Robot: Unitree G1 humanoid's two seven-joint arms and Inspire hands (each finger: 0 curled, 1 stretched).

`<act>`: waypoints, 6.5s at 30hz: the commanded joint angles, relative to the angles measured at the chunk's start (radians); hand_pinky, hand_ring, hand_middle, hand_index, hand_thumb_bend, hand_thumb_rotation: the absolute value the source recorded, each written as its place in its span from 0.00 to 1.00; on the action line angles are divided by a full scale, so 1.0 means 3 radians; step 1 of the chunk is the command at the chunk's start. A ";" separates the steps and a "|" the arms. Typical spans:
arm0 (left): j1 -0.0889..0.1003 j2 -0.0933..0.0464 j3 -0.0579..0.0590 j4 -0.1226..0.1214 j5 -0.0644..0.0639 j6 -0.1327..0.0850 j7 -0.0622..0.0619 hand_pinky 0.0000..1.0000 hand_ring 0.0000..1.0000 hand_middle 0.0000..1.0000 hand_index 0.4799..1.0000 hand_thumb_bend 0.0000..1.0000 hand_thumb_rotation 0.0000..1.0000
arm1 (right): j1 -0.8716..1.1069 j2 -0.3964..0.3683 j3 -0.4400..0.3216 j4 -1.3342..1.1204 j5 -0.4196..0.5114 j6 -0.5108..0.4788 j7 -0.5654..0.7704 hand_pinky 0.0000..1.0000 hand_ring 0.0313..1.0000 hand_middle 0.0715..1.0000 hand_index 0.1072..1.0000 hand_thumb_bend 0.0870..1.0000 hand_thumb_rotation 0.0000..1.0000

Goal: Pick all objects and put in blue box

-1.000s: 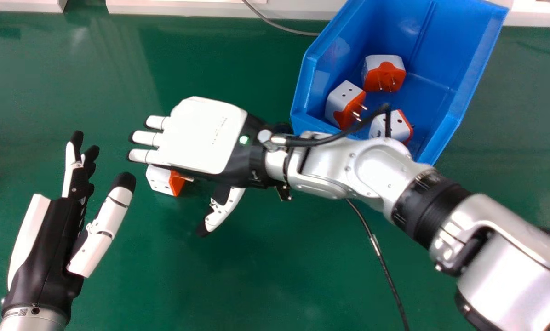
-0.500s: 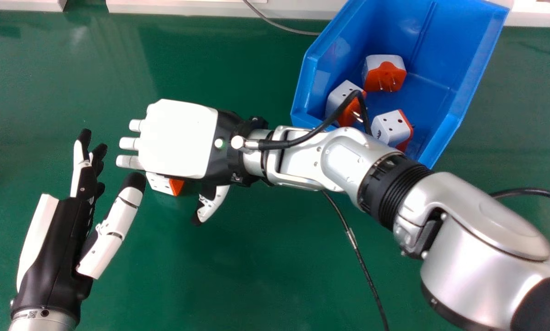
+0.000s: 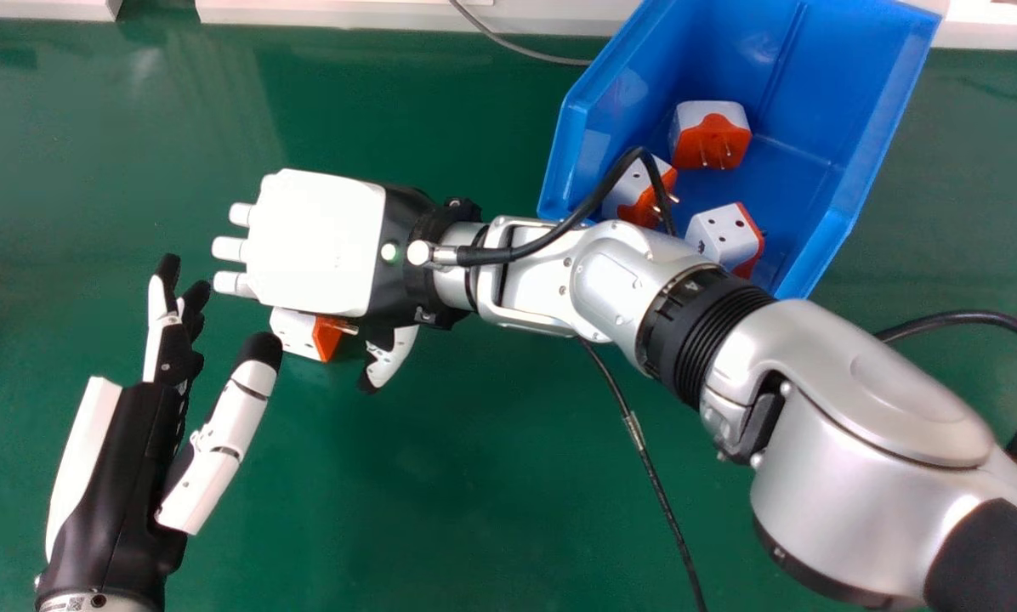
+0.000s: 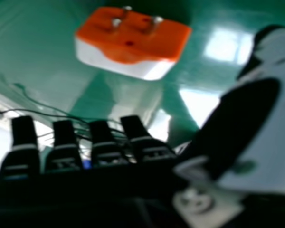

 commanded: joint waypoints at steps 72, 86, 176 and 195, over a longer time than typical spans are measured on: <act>0.0256 -0.0140 -0.0228 -0.0617 0.0283 0.0251 0.0048 0.96 1.00 1.00 1.00 0.46 0.84 | 0.0159 0.0114 -0.0629 -0.0152 0.0999 0.0247 0.1319 0.13 0.18 0.43 0.43 0.49 0.00; 0.0147 -0.0102 -0.0179 -0.0507 0.0232 0.0250 0.0024 0.96 1.00 1.00 1.00 0.47 0.83 | 0.0243 -0.0012 -0.0585 -0.0200 0.0896 0.0319 0.0595 0.41 0.48 0.54 0.54 0.56 0.61; 0.0562 -0.0222 -0.0411 -0.1003 0.0376 0.0255 0.0052 0.96 1.00 1.00 1.00 0.40 0.81 | 0.0702 0.0142 -0.1018 -0.0172 0.1452 0.1030 0.1325 0.22 0.34 0.41 0.50 0.46 0.01; 0.0481 -0.0196 -0.0352 -0.0942 0.0337 0.0296 0.0036 0.96 1.00 1.00 1.00 0.40 0.79 | 0.0771 0.0036 -0.1238 -0.0256 0.1616 0.0801 0.1331 0.40 0.43 0.50 0.40 0.47 0.00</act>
